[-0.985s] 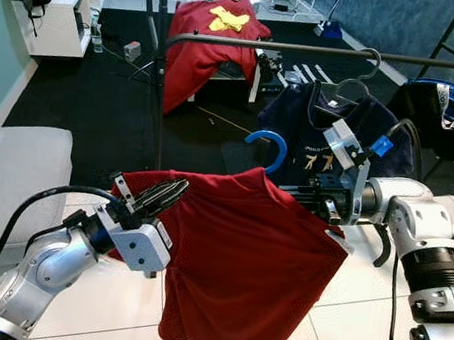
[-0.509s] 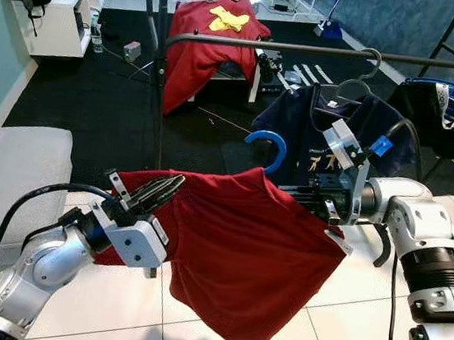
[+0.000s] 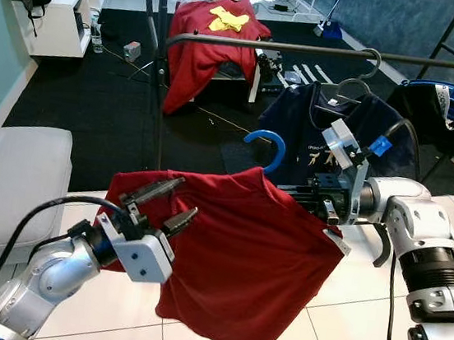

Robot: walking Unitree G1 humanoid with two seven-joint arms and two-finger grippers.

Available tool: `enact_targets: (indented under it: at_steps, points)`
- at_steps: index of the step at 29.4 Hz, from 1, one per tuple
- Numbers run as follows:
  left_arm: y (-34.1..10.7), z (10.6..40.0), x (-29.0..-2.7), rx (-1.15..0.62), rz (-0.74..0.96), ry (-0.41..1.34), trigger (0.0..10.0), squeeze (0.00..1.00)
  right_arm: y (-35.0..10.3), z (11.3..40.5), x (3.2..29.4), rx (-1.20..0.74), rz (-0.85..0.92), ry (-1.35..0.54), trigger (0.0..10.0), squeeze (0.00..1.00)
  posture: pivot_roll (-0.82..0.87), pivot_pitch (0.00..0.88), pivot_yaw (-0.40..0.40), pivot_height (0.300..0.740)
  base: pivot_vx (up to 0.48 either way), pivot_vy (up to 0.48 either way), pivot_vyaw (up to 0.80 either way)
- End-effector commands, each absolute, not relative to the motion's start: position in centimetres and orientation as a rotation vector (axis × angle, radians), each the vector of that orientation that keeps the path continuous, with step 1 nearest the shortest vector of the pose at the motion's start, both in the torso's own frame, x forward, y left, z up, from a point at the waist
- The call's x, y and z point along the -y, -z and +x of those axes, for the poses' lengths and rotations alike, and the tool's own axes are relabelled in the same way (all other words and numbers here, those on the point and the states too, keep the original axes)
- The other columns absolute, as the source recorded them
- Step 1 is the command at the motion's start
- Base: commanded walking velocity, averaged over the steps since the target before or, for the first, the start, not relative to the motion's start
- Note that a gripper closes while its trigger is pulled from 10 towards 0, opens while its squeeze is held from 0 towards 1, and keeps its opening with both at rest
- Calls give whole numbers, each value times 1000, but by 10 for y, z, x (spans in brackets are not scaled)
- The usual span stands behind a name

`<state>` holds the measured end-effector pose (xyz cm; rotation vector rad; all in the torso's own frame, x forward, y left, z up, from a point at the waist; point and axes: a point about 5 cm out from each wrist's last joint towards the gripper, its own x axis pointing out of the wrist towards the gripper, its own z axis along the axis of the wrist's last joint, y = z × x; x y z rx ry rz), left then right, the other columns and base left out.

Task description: Hang hanger

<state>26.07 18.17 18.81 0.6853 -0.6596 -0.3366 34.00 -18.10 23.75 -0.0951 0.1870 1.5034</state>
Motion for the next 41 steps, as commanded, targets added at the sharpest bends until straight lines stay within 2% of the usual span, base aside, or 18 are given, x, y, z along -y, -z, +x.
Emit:
enact_targets:
  at_steps: [1,2,3,5,8,13,14,15,16,17,20,21,22,23,24,26,27,41]
  points:
    - [-185,262,-209,585,551,199,10000,1000,-245,341,183,-156,-111,-1501,10000,0,57,100,-47,740,0,0,0]
    - [-185,262,-209,585,551,199,10000,1000,-245,341,183,-156,-111,-1501,10000,0,57,100,-47,740,0,0,0]
    - [-180,261,-225,518,460,166,10000,1000,-245,341,183,-159,-111,-1502,10000,0,61,99,-48,740,0,0,0]
    - [-180,261,-225,518,460,166,10000,1000,-245,341,183,-159,-111,-1502,10000,0,61,99,-48,740,0,0,0]
    - [-163,259,-242,373,307,215,10000,1000,-245,340,183,-163,-111,-1509,10000,0,59,98,-48,740,0,0,0]
    - [-147,256,-246,265,204,289,10000,1000,-245,340,182,-163,-110,-1514,10000,0,58,96,-48,740,0,0,0]
    - [-140,254,-245,222,149,333,10000,192,-245,340,182,-164,-110,-1517,10000,0,56,96,-48,740,0,0,0]
    - [-140,254,-245,222,149,333,10000,192,-245,340,182,-164,-110,-1517,10000,0,56,96,-48,740,0,0,0]
    - [-135,251,-237,189,61,395,10000,0,-246,340,183,-165,-110,-1518,10000,0,53,96,-46,740,0,0,0]
    - [-134,249,-227,174,-22,449,10000,0,-246,339,183,-166,-110,-1519,10000,0,52,94,-47,740,0,0,0]
    - [-134,248,-219,166,-86,491,9922,0,-246,339,184,-168,-110,-1520,10000,0,51,93,-46,740,0,0,0]
    - [-135,247,-215,163,-131,517,9412,0,-246,339,184,-168,-111,-1520,10000,0,51,92,-46,740,0,0,0]
    - [-135,247,-215,163,-131,517,9412,0,-246,339,184,-168,-111,-1520,10000,0,51,92,-46,740,0,0,0]
    - [-137,248,-216,166,-167,520,8196,0,-246,339,184,-168,-111,-1521,10000,0,50,92,-46,740,0,0,0]
    - [-139,249,-218,173,-204,514,4431,0,-246,339,184,-168,-111,-1522,10000,0,49,91,-47,740,0,0,0]
    - [-139,249,-218,173,-204,514,4431,0,-246,339,184,-168,-111,-1522,10000,0,49,91,-47,740,0,0,0]
    - [-140,250,-220,181,-238,512,0,0,-246,339,184,-169,-111,-1524,10000,0,49,91,-46,740,0,0,0]
    - [-148,254,-227,209,-265,514,0,0,-244,337,184,-176,-110,-1530,10000,0,54,74,-48,740,0,0,0]
